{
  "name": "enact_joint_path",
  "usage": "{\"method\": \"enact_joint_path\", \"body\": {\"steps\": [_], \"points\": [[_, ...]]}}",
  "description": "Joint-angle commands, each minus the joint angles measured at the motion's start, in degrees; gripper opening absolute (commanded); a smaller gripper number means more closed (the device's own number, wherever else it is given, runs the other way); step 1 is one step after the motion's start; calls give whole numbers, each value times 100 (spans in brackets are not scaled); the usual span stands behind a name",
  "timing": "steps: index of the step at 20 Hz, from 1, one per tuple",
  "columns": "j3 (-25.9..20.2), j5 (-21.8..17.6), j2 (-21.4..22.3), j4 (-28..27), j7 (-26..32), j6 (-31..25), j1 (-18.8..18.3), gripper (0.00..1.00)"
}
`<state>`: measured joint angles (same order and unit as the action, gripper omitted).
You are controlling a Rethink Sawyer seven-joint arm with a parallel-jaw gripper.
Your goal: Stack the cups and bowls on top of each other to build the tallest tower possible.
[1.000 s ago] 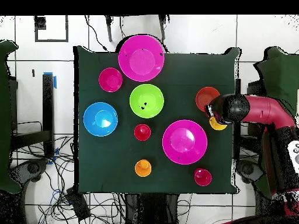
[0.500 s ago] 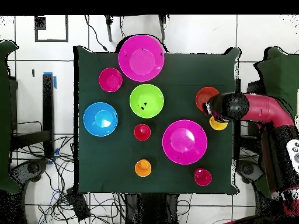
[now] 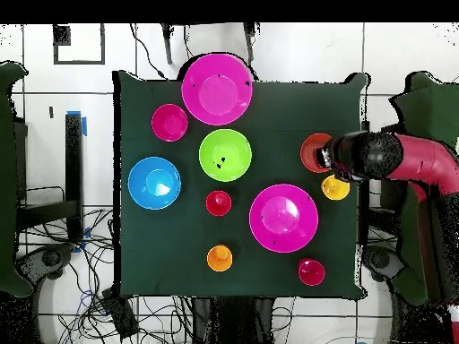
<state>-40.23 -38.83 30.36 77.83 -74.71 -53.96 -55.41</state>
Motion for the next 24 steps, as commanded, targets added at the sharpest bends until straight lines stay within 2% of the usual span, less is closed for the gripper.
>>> {"method": "enact_joint_path", "body": {"steps": [1, 5, 10, 15, 24], "points": [[-309, 102, 365, 394, 1845, -702, 60, 100], [-148, -127, 342, 393, 1800, -670, 127, 100], [118, -266, 12, 406, 1499, -670, 154, 100], [129, -191, 341, 925, 1195, -416, 13, 100], [102, -187, 718, 1444, 940, -225, -129, 100]]}}
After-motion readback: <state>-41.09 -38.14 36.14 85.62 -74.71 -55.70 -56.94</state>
